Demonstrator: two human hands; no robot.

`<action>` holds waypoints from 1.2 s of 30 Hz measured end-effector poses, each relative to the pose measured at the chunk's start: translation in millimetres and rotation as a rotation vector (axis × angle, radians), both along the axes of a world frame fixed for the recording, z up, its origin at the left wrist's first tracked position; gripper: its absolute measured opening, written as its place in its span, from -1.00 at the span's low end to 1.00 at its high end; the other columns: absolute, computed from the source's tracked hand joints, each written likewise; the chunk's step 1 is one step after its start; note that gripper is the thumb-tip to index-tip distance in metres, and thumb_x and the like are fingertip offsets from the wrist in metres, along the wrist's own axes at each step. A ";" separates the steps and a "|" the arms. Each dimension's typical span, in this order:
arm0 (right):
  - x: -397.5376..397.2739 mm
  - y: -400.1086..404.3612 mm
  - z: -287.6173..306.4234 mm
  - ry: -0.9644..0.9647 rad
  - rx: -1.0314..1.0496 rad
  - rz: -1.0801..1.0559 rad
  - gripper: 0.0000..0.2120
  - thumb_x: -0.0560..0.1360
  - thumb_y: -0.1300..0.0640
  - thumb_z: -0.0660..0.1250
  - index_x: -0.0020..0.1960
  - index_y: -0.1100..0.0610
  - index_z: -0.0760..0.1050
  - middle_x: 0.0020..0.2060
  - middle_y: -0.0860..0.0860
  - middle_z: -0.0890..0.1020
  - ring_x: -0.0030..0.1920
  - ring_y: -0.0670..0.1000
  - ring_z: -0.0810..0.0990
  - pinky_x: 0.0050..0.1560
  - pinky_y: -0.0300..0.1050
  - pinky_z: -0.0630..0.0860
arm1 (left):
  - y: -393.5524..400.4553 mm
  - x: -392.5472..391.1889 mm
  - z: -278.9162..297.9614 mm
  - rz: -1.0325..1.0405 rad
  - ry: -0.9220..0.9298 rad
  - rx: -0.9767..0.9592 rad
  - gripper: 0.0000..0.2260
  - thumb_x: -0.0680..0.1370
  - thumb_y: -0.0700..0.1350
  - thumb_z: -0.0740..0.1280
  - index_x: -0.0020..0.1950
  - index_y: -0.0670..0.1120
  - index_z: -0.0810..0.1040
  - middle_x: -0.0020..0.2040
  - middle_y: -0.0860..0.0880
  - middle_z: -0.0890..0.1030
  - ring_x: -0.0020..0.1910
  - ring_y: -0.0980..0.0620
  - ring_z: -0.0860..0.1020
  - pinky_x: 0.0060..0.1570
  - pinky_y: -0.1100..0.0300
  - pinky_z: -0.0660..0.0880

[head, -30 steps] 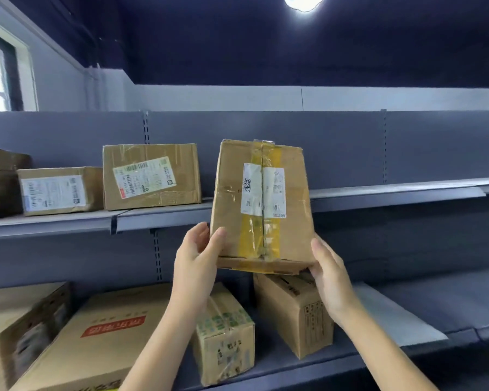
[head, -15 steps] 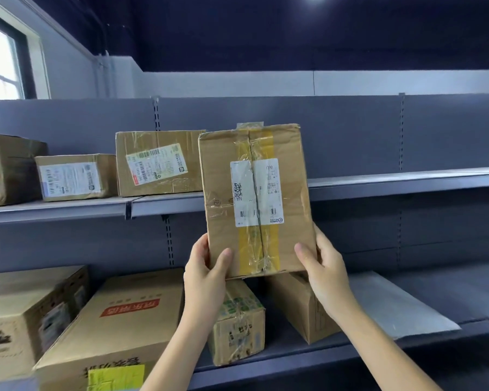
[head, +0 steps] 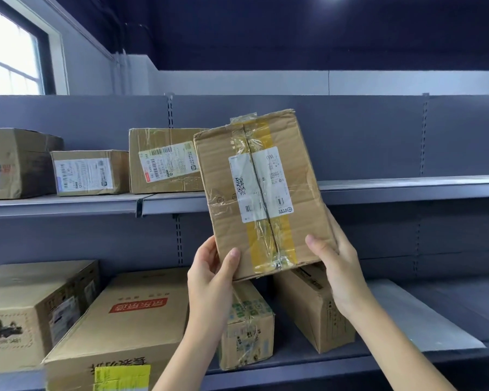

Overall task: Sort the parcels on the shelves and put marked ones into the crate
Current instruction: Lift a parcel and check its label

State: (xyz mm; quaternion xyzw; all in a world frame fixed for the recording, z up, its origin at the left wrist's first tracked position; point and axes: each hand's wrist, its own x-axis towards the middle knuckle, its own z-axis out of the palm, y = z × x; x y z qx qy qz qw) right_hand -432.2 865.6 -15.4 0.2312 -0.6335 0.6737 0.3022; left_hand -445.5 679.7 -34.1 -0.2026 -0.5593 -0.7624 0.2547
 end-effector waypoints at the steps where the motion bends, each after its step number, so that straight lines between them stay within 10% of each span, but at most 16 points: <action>1: -2.3 1.0 0.5 0.001 -0.004 0.006 -0.37 0.37 0.05 0.38 0.41 -0.05 0.27 0.19 -0.13 0.58 0.20 -0.14 0.52 0.14 -0.28 0.47 | 0.2 -1.6 1.3 -0.001 0.004 0.004 -0.73 0.48 -0.20 0.35 0.16 -0.01 0.51 0.04 0.02 0.67 0.04 0.04 0.62 0.02 0.12 0.52; 5: -7.9 11.5 9.9 0.014 -0.050 -0.003 -0.49 0.37 0.04 0.36 0.31 -0.11 0.40 0.18 -0.09 0.59 0.21 -0.09 0.52 0.27 -0.07 0.38 | 5.1 -7.8 10.8 -0.036 0.046 -0.018 -0.76 0.48 -0.21 0.35 0.13 -0.05 0.53 0.03 0.01 0.67 0.06 0.04 0.62 0.04 0.13 0.53; 16: -22.9 81.8 109.1 0.142 0.247 -0.436 -0.62 0.48 0.27 0.30 0.07 -0.22 0.49 -0.15 -0.36 0.64 -0.07 -0.29 0.60 -0.03 -0.32 0.52 | 50.1 -36.4 73.1 0.028 0.095 -0.280 -0.83 0.47 -0.19 0.40 -0.01 0.02 0.51 -0.07 0.16 0.63 -0.09 0.28 0.59 -0.11 0.41 0.50; 24: -29.1 104.9 193.2 0.242 0.614 -0.749 -0.36 0.22 0.11 0.56 0.25 0.05 0.45 -0.03 -0.09 0.53 0.00 -0.03 0.49 0.00 -0.14 0.38 | 111.7 -53.2 106.9 -0.011 -0.008 -0.267 -0.83 0.50 -0.19 0.28 -0.28 -0.02 0.53 -0.25 -0.03 0.61 -0.21 -0.03 0.53 -0.11 0.12 0.44; 31: -61.3 123.3 220.6 0.245 0.795 -0.716 -0.46 0.24 0.21 0.55 0.19 0.08 0.49 -0.04 -0.05 0.53 0.00 0.00 0.47 -0.03 -0.14 0.39 | 161.1 -63.3 89.9 -0.152 -0.136 -0.251 -0.91 0.49 -0.17 0.27 -0.21 -0.15 0.50 -0.28 -0.07 0.49 -0.22 0.02 0.40 -0.16 0.13 0.35; 36: -85.4 126.2 220.1 0.291 0.842 -0.645 -0.49 0.25 0.23 0.54 0.16 0.03 0.50 -0.04 -0.10 0.54 -0.02 -0.04 0.47 -0.12 -0.27 0.35 | 168.1 -62.1 78.1 -0.186 -0.206 -0.267 -0.79 0.49 -0.18 0.32 0.12 -0.11 0.54 0.03 -0.05 0.64 0.07 0.02 0.59 0.21 0.08 0.47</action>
